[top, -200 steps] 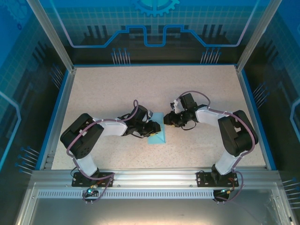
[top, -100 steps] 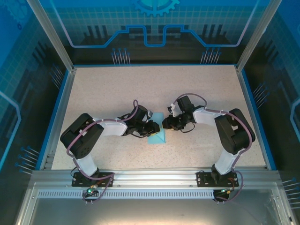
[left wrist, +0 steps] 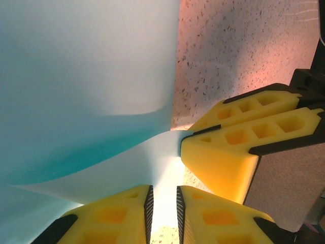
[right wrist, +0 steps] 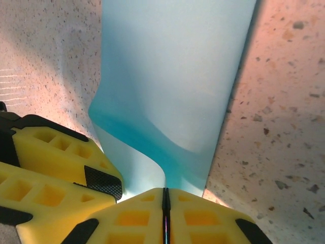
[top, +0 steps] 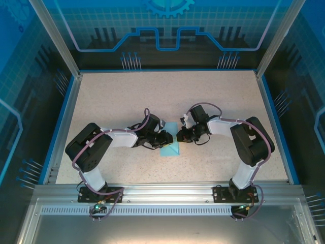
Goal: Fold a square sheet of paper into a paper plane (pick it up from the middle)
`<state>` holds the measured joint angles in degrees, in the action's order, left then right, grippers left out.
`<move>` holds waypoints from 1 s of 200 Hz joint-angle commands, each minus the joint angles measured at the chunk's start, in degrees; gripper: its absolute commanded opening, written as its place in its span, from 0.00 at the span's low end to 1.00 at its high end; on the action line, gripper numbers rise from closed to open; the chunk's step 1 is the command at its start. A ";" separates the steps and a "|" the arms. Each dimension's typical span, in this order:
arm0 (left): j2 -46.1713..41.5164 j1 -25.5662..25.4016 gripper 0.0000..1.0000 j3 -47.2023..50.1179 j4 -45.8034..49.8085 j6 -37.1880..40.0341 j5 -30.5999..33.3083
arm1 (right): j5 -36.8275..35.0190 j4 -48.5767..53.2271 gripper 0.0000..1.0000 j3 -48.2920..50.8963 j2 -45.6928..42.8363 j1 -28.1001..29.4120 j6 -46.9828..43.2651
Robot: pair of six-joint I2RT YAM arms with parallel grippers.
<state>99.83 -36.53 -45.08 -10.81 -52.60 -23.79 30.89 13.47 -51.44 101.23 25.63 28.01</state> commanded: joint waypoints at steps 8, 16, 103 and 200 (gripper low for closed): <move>1.44 0.25 0.24 -0.24 0.91 -0.07 0.11 | -1.82 1.03 0.08 -1.47 0.91 0.65 -0.46; 1.52 0.30 0.24 -0.27 0.88 -0.09 0.04 | -1.97 1.04 0.08 -1.69 1.18 0.61 -0.54; 2.22 0.25 0.25 -1.28 1.86 0.18 -0.32 | -2.47 1.38 0.08 -2.74 3.19 0.65 -0.76; 3.09 0.24 0.25 -2.12 3.45 0.74 0.28 | -3.19 2.32 0.09 -1.62 2.60 0.63 -0.33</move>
<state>101.67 -36.53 -45.76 -9.10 -52.58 -23.77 28.64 14.13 -52.95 103.57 25.63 28.01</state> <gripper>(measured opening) 0.246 0.084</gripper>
